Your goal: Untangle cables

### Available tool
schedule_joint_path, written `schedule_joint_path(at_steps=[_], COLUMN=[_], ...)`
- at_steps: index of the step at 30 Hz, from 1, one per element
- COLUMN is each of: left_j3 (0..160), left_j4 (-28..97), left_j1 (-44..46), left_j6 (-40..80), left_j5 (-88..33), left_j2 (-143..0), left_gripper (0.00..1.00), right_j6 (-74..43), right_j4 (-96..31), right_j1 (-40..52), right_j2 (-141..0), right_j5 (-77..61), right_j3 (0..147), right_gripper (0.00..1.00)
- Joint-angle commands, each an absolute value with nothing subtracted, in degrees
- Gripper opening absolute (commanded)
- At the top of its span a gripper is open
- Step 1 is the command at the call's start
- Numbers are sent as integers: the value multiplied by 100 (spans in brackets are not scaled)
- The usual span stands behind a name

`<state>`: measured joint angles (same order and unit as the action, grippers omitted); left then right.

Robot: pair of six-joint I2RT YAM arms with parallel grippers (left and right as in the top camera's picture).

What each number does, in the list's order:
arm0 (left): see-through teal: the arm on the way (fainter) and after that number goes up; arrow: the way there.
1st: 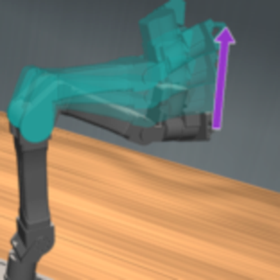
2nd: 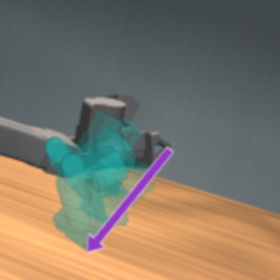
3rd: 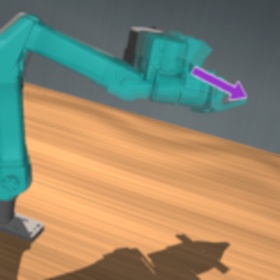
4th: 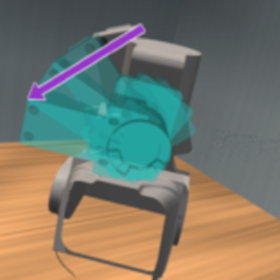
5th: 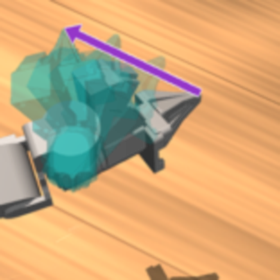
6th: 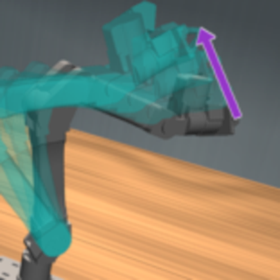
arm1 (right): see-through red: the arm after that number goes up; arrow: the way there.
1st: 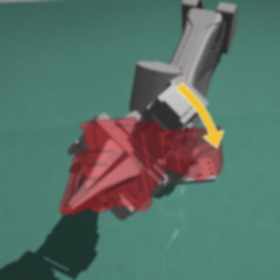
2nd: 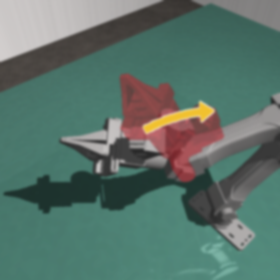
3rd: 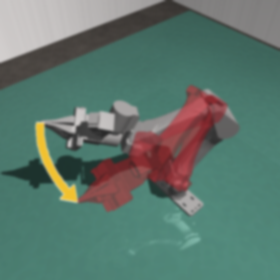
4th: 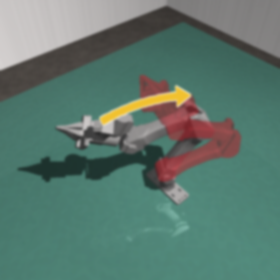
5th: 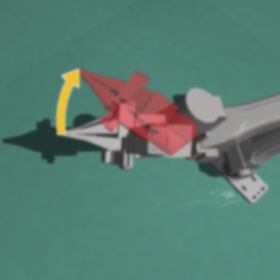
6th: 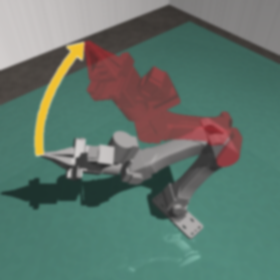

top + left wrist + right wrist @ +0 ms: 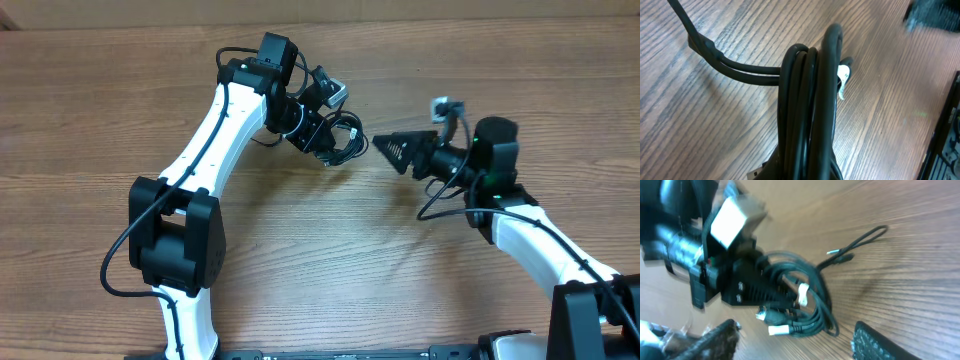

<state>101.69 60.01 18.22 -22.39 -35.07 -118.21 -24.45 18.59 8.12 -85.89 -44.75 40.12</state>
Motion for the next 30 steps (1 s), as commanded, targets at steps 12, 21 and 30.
schedule_joint_path(at_steps=[12, 21, 30], left_j3=[10259, 10259, 10259], left_j4=[6261, 6261, 6274], left_j1=[1809, 1806, 1806], left_j6=[-2145, -2248, -2272], left_j5=[-4088, -4372, -4506], left_j2=[-11841, -11841, -11841], left_gripper=[4, 4, 4], right_j6=[-1142, -908, -906], right_j4=[1664, 1619, 1636], right_j1=[2215, 2250, 2246], right_j2=[-8554, -8554, -8554], right_j5=[-851, -1037, -1988], right_j3=[4058, 4058, 4058], right_gripper=[58, 37, 4])
